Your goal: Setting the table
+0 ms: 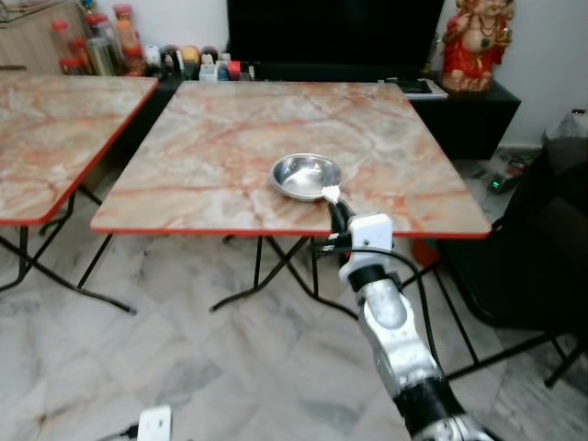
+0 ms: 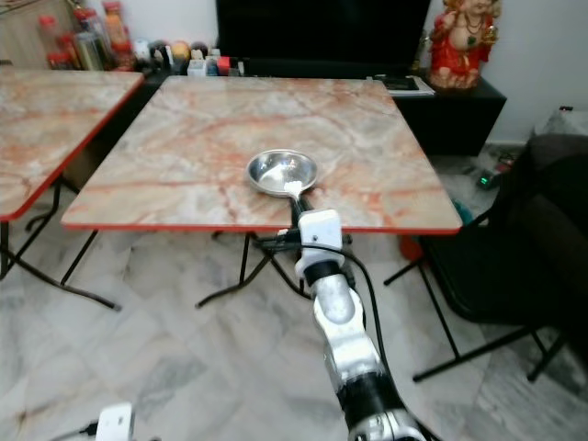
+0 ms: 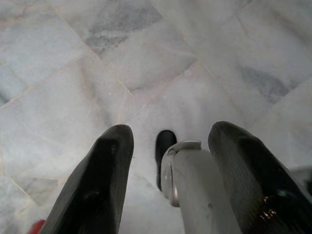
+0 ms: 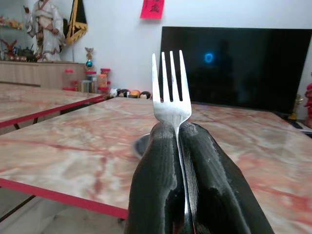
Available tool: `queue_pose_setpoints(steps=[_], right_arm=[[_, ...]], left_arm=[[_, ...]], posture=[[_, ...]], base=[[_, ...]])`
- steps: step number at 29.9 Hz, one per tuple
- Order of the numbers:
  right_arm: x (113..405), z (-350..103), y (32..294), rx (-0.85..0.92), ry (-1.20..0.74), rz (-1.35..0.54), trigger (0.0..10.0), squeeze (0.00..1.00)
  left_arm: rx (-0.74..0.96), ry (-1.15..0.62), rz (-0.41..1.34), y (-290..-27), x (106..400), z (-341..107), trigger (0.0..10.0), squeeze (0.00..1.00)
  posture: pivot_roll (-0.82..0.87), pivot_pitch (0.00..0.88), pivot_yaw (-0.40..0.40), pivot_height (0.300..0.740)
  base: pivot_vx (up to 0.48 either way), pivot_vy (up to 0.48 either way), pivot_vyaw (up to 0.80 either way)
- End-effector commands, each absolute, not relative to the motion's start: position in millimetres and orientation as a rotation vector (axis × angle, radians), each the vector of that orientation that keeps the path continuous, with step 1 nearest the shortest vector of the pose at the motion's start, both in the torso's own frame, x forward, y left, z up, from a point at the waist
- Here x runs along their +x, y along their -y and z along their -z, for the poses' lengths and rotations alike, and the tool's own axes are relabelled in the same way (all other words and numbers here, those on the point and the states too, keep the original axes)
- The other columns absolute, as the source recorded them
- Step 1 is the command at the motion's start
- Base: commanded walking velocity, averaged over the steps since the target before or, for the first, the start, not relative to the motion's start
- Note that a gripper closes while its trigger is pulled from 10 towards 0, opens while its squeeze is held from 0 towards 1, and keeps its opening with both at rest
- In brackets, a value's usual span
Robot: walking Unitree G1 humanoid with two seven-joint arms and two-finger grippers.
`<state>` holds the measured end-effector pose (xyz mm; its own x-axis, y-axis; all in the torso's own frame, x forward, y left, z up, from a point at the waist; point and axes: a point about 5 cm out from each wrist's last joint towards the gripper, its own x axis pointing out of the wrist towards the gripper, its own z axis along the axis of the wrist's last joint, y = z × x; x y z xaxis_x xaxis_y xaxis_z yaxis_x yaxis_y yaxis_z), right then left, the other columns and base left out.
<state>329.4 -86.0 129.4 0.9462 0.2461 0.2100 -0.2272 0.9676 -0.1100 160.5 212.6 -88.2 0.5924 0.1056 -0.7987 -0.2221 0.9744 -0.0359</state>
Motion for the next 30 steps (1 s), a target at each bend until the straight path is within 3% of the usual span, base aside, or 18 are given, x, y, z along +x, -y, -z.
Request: queue_pose_setpoints(steps=[1,16,30], right_arm=[[331.2,-131.2,93.4,-0.086,0.226,-0.21,10.0,0.0],[329.5,-130.1,92.7,-0.066,0.219,-0.202,10.0,0.0],[329.6,-130.8,89.2,-0.074,0.224,-0.213,10.0,0.0]], left_arm=[[-0.162,-0.91,-0.199,-210.2,161.5,88.1,10.0,0.0],[-0.15,-0.878,-0.243,-219.2,163.6,84.9,10.0,0.0],[-0.153,-0.874,-0.251,-220.0,164.7,84.4,10.0,0.0]], posture=[[-0.02,0.0,0.015,0.74],[-0.02,0.0,0.019,0.74],[-0.02,0.0,0.017,0.74]], base=[[0.0,0.0,0.0],[0.0,0.0,0.0],[0.271,0.0,0.0]])
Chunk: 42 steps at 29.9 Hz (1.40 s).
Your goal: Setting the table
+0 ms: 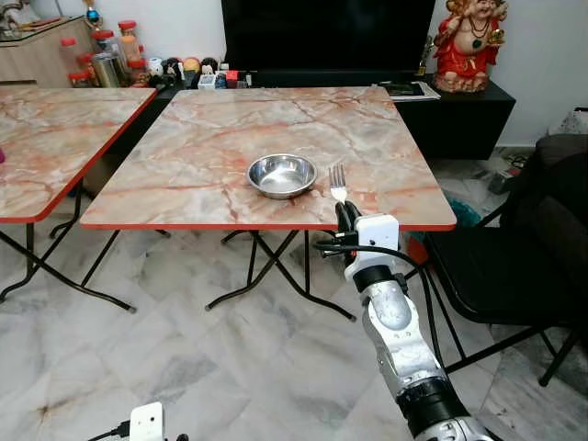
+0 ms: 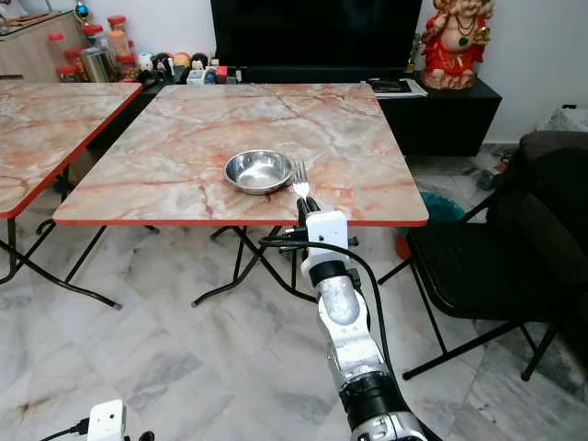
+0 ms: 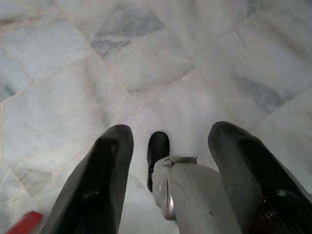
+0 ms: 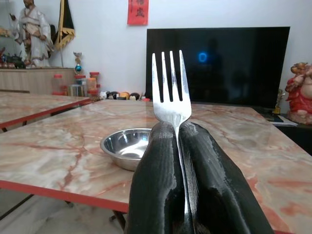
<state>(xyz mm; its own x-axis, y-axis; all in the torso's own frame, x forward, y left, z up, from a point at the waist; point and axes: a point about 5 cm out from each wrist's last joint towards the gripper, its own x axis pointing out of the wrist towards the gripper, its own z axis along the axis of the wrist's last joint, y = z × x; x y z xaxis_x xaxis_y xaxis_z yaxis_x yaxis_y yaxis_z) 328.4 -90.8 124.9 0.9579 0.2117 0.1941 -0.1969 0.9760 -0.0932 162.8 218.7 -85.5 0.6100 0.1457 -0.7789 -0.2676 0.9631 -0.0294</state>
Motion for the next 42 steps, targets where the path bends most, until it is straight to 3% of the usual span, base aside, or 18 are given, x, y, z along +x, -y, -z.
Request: queue_pose_setpoints(steps=[1,42], right_arm=[[329.6,-130.8,89.2,-0.074,0.224,-0.212,10.0,0.0],[331.4,-130.5,85.2,-0.048,0.21,-0.221,10.0,0.0]], left_arm=[[-0.153,-0.874,-0.251,-220.0,164.7,84.4,10.0,0.0],[-0.152,-0.868,-0.252,-220.7,167.9,82.9,10.0,0.0]], posture=[[-0.02,0.0,0.017,0.74],[-0.02,0.0,0.016,0.74]], base=[[0.281,0.0,0.0],[0.347,0.0,-0.04]])
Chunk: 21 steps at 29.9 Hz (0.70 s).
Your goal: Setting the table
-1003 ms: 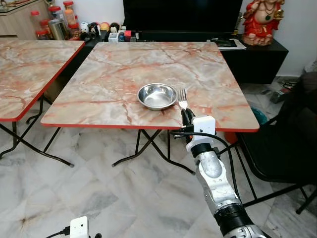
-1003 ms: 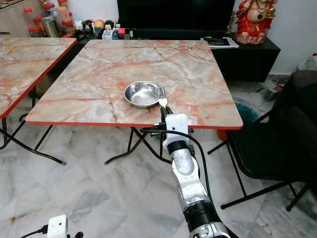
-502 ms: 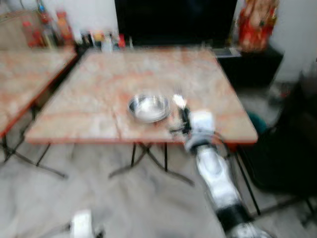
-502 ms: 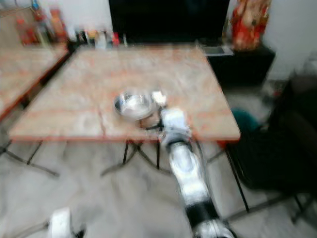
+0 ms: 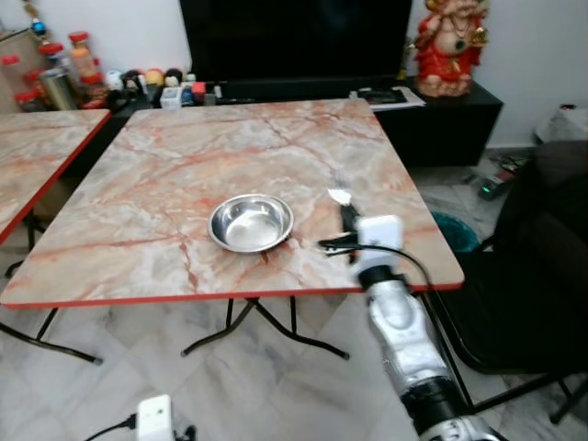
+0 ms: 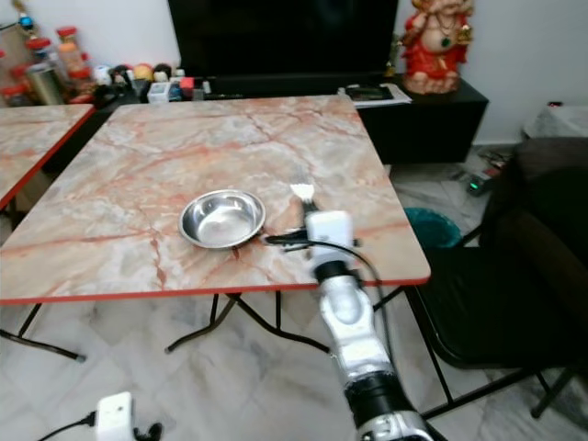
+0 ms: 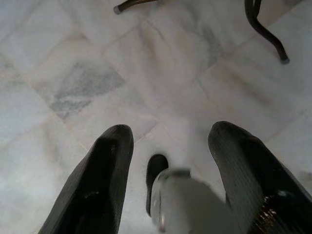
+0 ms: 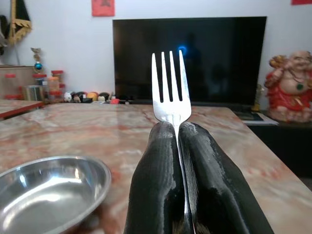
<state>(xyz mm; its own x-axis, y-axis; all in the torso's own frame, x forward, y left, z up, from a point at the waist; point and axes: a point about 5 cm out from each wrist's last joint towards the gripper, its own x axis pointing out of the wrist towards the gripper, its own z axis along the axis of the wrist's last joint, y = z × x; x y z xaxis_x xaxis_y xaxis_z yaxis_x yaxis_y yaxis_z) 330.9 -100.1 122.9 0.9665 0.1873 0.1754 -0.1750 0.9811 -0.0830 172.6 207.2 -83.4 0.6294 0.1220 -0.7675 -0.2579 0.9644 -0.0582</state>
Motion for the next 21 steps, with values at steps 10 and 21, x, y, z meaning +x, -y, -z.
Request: queue_pose_setpoints(steps=[10,21], right_arm=[[331.1,-128.1,85.7,-0.05,0.193,-0.21,10.0,0.0],[325.4,-122.5,74.6,-0.034,0.162,-0.22,10.0,0.0]], left_arm=[[-0.153,-0.872,-0.251,-220.1,166.6,83.6,10.0,0.0],[-0.156,-0.866,-0.255,-221.4,164.0,84.1,10.0,0.0]], posture=[[-0.01,0.0,0.015,0.74],[-0.01,0.0,0.017,0.74]], base=[[0.354,0.0,0.0],[0.182,0.0,0.0]])
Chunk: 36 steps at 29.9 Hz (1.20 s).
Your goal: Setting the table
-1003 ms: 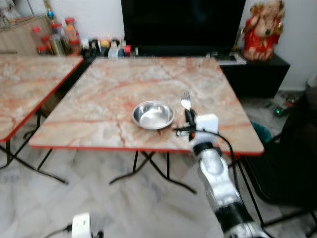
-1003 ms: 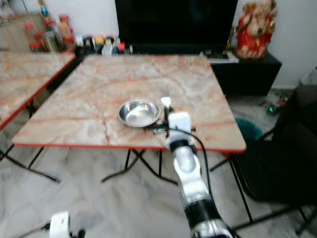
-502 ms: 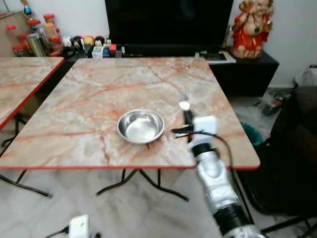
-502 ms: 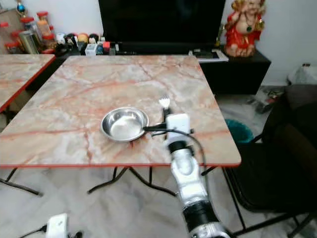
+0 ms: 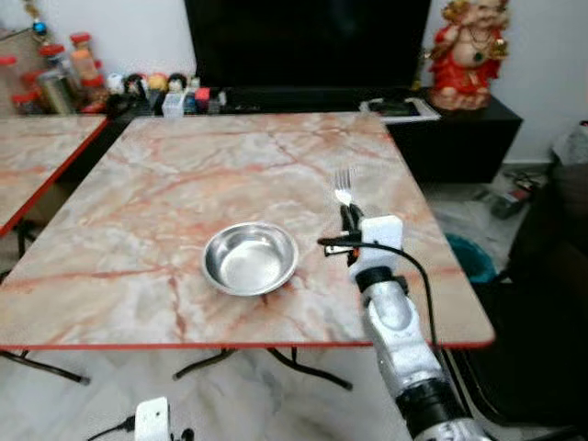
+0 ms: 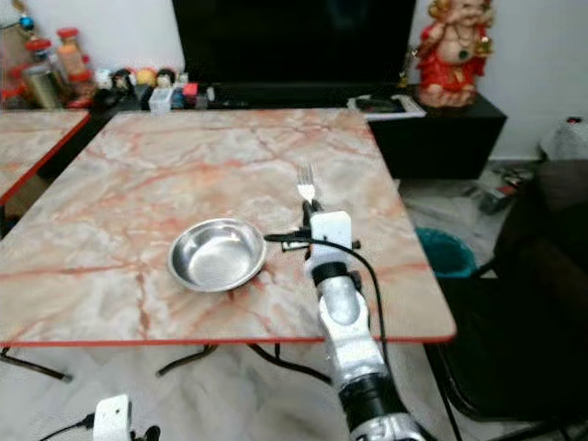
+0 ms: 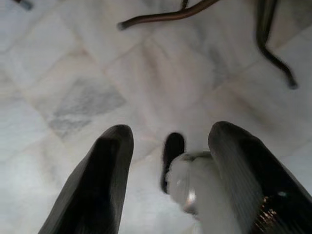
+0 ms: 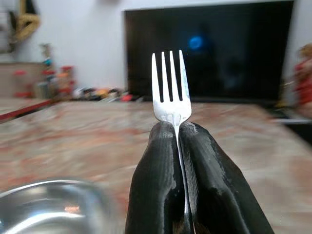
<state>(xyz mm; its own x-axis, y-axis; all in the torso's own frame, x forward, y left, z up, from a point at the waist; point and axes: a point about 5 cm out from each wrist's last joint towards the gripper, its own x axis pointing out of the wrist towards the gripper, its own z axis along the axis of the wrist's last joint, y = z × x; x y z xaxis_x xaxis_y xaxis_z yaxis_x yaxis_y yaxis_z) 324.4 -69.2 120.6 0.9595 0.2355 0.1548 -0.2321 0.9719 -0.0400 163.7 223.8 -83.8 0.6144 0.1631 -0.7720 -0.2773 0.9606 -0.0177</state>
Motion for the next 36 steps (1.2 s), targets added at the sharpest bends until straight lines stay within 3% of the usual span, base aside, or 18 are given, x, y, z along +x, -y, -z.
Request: queue_pose_setpoints(steps=[1,19,36], right_arm=[[325.3,-122.4,74.4,-0.035,0.161,-0.22,10.0,0.0],[337.3,-90.1,68.3,-0.069,-0.129,-0.044,10.0,0.0],[357.0,-91.1,55.4,-0.06,-0.24,-0.053,10.0,0.0]], left_arm=[[-0.156,-0.866,-0.256,-221.4,163.9,84.1,10.0,0.0],[-0.137,-0.904,-0.282,-236.5,138.1,89.8,10.0,0.0],[-0.148,-0.903,-0.298,-236.7,135.1,90.6,10.0,0.0]], posture=[[-0.01,0.0,0.017,0.74],[0.04,0.0,0.034,0.74],[0.08,0.0,0.014,0.74]], base=[[0.0,0.0,0.0],[0.0,0.0,0.0],[0.0,0.0,0.0]])
